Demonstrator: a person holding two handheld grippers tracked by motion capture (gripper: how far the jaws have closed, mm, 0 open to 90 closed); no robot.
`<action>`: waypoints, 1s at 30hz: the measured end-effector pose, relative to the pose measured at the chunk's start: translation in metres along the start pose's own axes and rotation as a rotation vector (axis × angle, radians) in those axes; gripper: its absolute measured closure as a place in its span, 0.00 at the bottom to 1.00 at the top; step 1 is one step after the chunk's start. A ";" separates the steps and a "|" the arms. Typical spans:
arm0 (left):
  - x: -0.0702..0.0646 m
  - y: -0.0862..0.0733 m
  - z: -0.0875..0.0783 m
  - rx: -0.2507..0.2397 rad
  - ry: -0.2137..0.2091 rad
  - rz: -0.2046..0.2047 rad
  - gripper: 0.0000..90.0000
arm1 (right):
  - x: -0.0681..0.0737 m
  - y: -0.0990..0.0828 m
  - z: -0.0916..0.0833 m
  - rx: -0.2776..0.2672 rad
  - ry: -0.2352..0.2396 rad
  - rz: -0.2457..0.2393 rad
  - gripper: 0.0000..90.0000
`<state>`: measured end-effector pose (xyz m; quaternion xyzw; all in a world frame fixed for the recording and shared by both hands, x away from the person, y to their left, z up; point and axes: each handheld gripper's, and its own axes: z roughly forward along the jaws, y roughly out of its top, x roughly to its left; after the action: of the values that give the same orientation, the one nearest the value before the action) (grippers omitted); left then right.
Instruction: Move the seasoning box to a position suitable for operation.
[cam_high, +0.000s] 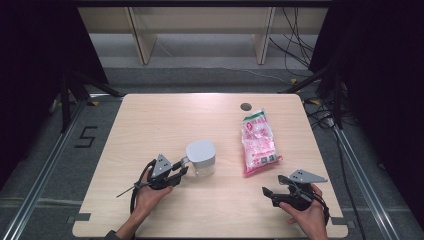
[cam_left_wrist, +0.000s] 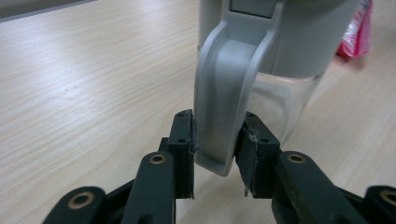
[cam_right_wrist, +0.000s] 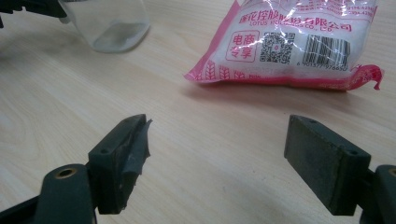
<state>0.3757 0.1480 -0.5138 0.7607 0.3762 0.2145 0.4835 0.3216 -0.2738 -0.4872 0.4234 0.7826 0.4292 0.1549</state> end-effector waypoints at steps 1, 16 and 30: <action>0.000 0.000 0.000 0.000 0.000 0.000 0.75 | 0.000 0.000 0.000 0.000 0.000 0.000 0.25; -0.002 0.004 0.010 -0.002 0.016 0.021 0.79 | 0.004 -0.001 0.002 0.018 0.005 0.056 0.25; -0.014 0.006 0.012 0.011 -0.026 0.028 0.77 | 0.001 -0.001 0.002 0.000 0.008 0.014 0.25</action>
<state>0.3775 0.1287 -0.5132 0.7713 0.3604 0.2092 0.4812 0.3219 -0.2721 -0.4887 0.4272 0.7803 0.4319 0.1488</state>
